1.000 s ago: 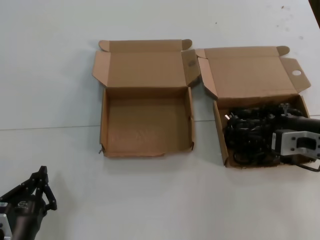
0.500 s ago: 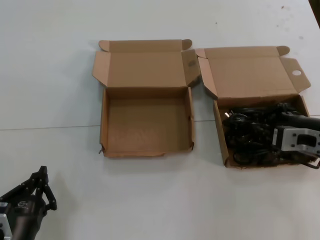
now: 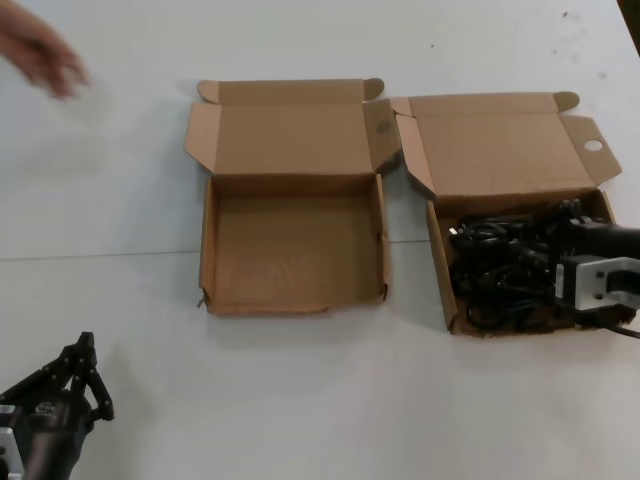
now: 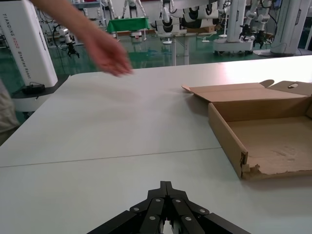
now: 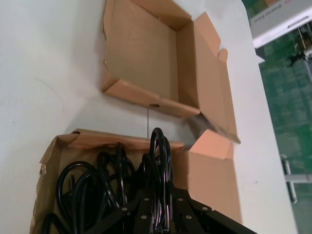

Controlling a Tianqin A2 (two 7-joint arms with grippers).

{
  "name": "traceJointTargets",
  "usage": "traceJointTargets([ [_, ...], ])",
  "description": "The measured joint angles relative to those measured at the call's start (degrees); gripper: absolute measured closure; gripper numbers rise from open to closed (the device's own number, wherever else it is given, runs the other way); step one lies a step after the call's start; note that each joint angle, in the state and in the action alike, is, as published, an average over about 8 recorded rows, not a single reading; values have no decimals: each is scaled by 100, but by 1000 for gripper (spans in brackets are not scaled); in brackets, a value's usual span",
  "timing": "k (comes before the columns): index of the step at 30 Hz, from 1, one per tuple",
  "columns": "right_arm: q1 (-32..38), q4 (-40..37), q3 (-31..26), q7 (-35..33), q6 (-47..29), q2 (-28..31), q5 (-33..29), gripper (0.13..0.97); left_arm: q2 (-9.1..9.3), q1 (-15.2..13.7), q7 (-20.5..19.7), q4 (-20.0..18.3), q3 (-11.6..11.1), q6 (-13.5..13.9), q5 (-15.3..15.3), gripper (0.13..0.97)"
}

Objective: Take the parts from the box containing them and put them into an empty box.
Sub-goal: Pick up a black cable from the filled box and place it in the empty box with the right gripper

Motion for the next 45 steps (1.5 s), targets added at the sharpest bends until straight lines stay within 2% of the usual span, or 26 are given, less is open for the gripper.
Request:
traceJointTargets([
  [6,-101,775,499,0,-609,-223,-326,910,0,0,0,0,0,0,0,941],
  [13,-46,1559,1082,0,-1292,-840,-636,910,0,0,0,0,0,0,0,941],
  [21,124,1839,1152,0,-1438,-1509,-751,910,0,0,0,0,0,0,0,941],
  [27,233,1617,896,0,-1112,-1875,-659,910,0,0,0,0,0,0,0,941],
  [34,258,1008,499,0,-465,-2160,-422,910,0,0,0,0,0,0,0,941],
  [45,304,-279,-183,0,581,-2193,432,911,0,0,0,0,0,0,0,941],
])
